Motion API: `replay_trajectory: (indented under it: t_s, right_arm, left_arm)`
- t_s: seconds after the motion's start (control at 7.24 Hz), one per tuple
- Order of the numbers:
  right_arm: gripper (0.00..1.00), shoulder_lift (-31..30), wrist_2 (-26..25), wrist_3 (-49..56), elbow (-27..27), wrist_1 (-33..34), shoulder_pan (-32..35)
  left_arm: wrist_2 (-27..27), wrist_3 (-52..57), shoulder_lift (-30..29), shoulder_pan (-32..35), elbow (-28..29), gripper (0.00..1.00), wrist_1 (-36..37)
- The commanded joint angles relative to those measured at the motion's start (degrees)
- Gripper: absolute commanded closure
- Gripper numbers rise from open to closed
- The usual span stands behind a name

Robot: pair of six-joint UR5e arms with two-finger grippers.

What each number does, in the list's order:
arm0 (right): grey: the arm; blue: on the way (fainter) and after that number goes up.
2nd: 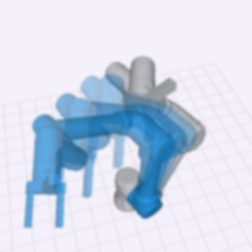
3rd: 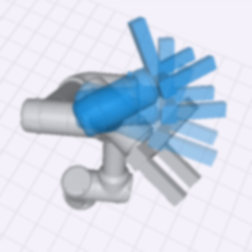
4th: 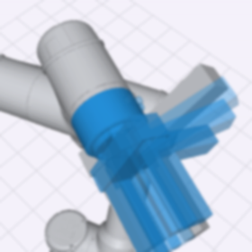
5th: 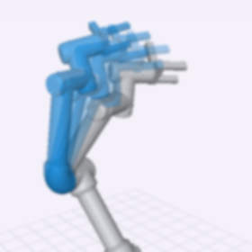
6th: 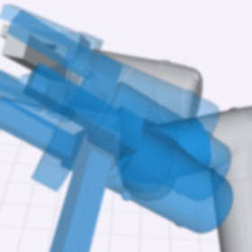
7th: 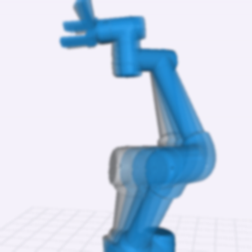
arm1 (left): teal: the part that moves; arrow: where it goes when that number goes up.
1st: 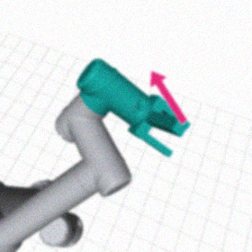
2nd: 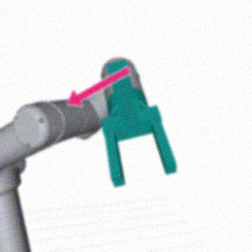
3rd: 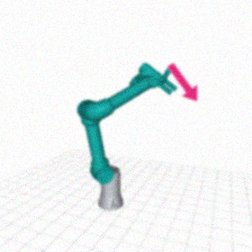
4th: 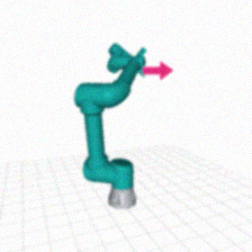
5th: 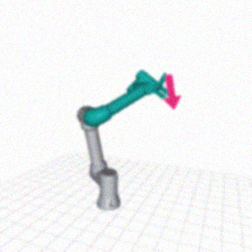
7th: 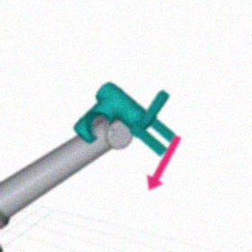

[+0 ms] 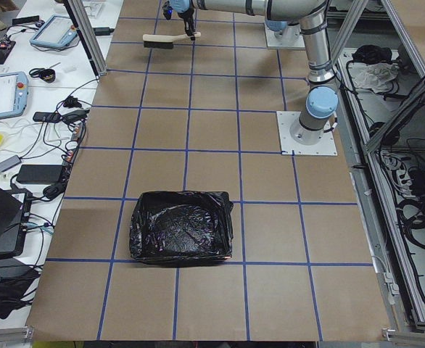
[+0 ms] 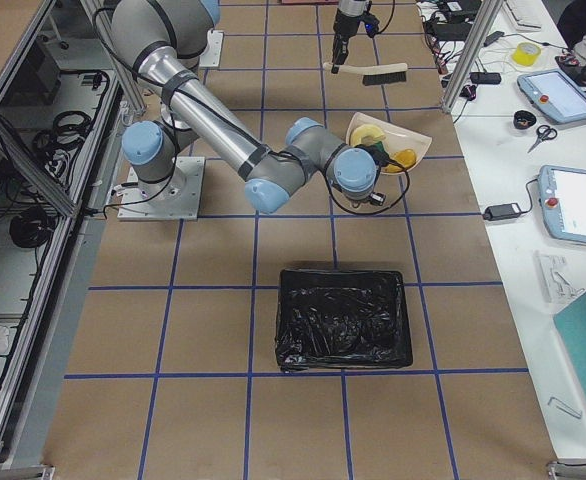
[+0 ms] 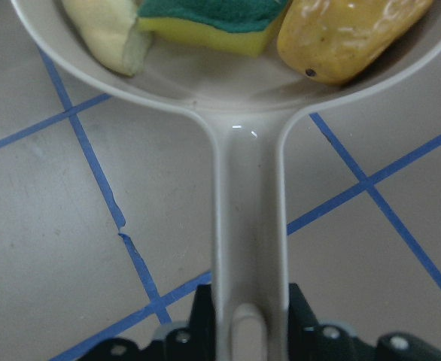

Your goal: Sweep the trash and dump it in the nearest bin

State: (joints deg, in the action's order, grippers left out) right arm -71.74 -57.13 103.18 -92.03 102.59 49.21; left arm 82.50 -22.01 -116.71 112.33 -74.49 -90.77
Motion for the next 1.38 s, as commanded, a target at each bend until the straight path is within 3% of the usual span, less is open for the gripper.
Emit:
replay_trajectory:
  t_s: [0.0, 0.14, 0.41, 0.69, 0.97, 1.24]
  right_arm:
    - [0.84, -0.68, 5.52, 0.0, 0.1, -1.34, -1.31]
    - [0.84, -1.03, 5.89, -0.09, 0.36, -1.26, -1.57]
    - [0.84, -0.95, 3.97, 0.26, 3.42, -1.87, -2.62]
    - [0.86, -0.95, -0.84, 3.93, 4.05, -1.87, -4.72]
    - [0.87, -0.6, -7.16, 10.34, 7.89, -8.26, -7.46]
    - [0.89, -0.24, -10.97, 15.09, 10.29, -9.94, -10.17]
  left_arm:
    - [0.38, 0.3, 8.04, 0.17, -16.15, 1.0, 3.55]
    - [0.21, 0.04, 10.86, 0.52, -21.44, 1.0, 5.23]
    - [-0.06, 0.04, 14.31, 2.97, -26.74, 1.0, 5.6]
    - [-0.32, -0.13, 14.5, 5.35, -27.81, 1.0, 6.04]
    - [-0.24, -0.05, 13.62, 5.89, -30.18, 1.0, 8.75]
    - [-0.32, -0.05, 13.27, 6.06, -32.03, 1.0, 12.62]
